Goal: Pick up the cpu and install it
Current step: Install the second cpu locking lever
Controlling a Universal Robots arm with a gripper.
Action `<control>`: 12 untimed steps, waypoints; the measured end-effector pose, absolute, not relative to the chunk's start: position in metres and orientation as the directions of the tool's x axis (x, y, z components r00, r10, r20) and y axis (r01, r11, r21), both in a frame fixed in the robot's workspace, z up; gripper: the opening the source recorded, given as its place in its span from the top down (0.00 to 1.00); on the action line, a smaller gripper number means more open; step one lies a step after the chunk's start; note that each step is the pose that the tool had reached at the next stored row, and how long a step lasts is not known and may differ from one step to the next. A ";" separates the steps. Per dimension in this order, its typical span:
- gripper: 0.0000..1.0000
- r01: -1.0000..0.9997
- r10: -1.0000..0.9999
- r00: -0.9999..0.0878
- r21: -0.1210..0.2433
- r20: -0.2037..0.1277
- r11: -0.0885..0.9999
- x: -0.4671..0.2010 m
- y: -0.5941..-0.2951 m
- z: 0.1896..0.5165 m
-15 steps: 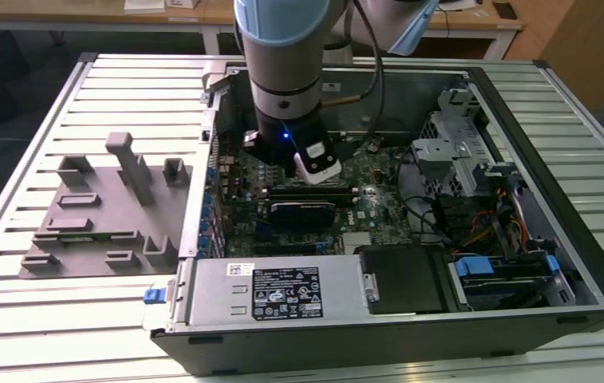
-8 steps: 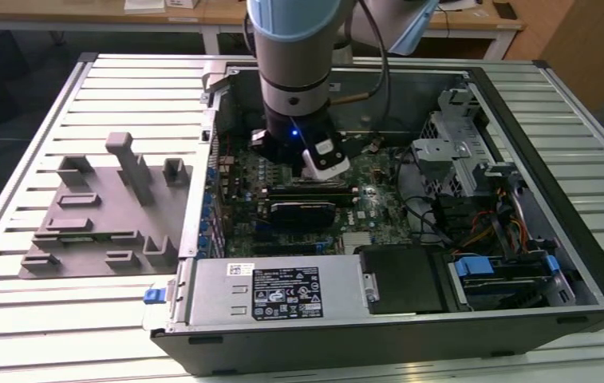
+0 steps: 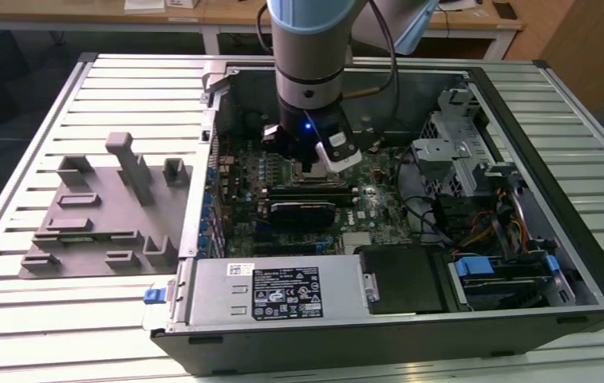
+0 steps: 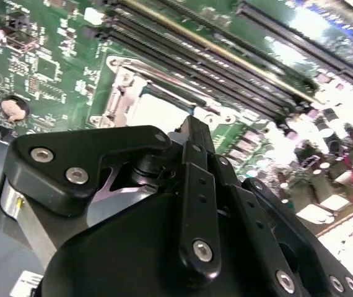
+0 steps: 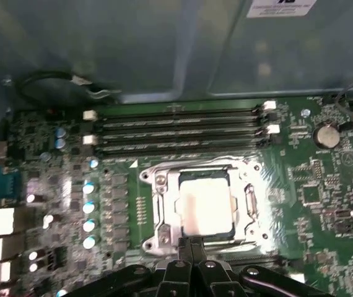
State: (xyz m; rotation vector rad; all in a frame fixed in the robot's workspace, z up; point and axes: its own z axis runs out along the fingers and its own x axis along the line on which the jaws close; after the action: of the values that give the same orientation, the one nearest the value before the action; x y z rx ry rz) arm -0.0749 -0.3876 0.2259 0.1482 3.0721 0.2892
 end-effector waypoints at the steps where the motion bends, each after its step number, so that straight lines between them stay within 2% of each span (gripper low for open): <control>1: 0.89 0.090 0.100 -0.994 0.184 -0.044 0.979 -0.073 -0.386 0.225; 12: 0.89 0.091 0.098 -0.994 0.144 -0.047 0.985 -0.055 -0.365 0.222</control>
State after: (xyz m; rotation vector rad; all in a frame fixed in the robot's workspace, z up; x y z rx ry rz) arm -0.0552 -0.3650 0.2217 0.1465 3.0764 0.2199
